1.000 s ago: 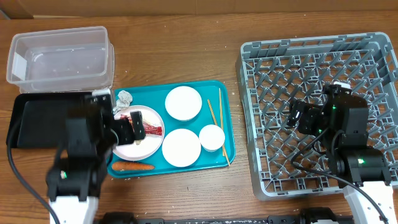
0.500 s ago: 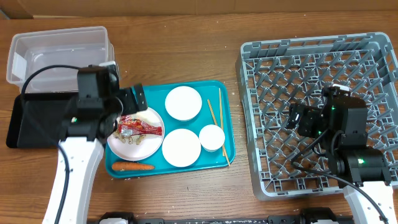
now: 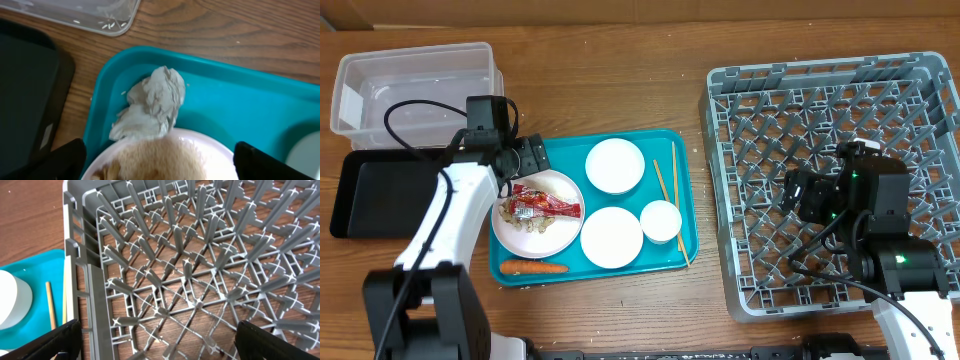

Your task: Sort waste into correct bins and load items into the dishwasher

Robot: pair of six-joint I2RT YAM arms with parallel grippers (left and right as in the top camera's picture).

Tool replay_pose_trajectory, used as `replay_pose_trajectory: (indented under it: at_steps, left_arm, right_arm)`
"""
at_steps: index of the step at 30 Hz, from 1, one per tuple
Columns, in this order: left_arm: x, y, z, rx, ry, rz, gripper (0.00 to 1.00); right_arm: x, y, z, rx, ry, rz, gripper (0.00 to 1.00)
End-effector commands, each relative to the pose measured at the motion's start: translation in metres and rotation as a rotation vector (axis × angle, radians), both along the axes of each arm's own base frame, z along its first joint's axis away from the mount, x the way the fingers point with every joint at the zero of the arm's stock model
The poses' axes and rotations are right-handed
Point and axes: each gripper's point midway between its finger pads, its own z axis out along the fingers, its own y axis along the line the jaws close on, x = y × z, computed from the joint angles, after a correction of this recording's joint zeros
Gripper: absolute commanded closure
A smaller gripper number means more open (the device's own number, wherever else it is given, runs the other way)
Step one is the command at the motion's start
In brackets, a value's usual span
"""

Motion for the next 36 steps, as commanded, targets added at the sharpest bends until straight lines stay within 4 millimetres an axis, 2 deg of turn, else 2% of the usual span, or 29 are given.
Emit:
replay_pose_trajectory:
  at_steps: [1, 6, 10, 13, 19, 21, 25, 27, 29, 31, 34, 36]
  left_arm:
    - [0.011, 0.006, -0.011, 0.010, -0.003, 0.030, 0.13]
    - [0.027, 0.007, -0.024, 0.008, -0.029, 0.029, 0.37]
    - [0.037, 0.007, -0.025, 0.008, -0.065, 0.028, 0.45]
    - [0.038, 0.008, -0.027, 0.013, -0.066, 0.030, 0.49]
    - [0.034, 0.004, -0.035, 0.004, -0.034, 0.022, 0.66]
    - [0.034, 0.005, -0.036, 0.004, -0.032, 0.022, 0.72]
    - [0.036, 0.005, -0.036, 0.004, -0.038, 0.023, 0.96]
    - [0.039, 0.005, -0.033, 0.005, -0.049, 0.022, 0.96]
    - [0.048, 0.006, -0.022, 0.006, -0.082, 0.022, 0.96]
    - [0.061, 0.003, 0.000, 0.009, -0.132, -0.015, 0.96]
    - [0.087, -0.004, 0.048, -0.015, -0.237, -0.073, 0.96]
    - [0.101, -0.002, 0.083, -0.012, -0.302, -0.076, 0.96]
  right_arm:
    - [0.003, -0.003, 0.014, -0.005, -0.034, -0.011, 0.00]
    - [0.003, -0.003, 0.014, -0.005, -0.034, -0.011, 0.00]
    - [0.003, -0.003, 0.014, -0.005, -0.034, -0.012, 0.00]
    - [0.003, -0.003, 0.013, -0.005, -0.031, -0.011, 0.00]
    - [0.003, -0.003, 0.013, -0.005, -0.031, -0.012, 0.00]
    - [0.003, -0.003, 0.013, -0.005, -0.031, -0.012, 0.00]
    - [0.003, -0.003, 0.013, -0.005, -0.032, -0.012, 0.00]
    - [0.003, -0.003, 0.013, -0.005, -0.032, -0.012, 0.00]
    - [0.003, -0.003, 0.013, -0.005, -0.031, -0.012, 0.00]
    - [0.003, -0.003, 0.013, -0.005, -0.031, -0.012, 0.00]
    - [0.003, -0.003, 0.013, -0.005, -0.031, -0.012, 0.00]
    - [0.003, -0.003, 0.013, -0.005, -0.031, -0.012, 0.00]
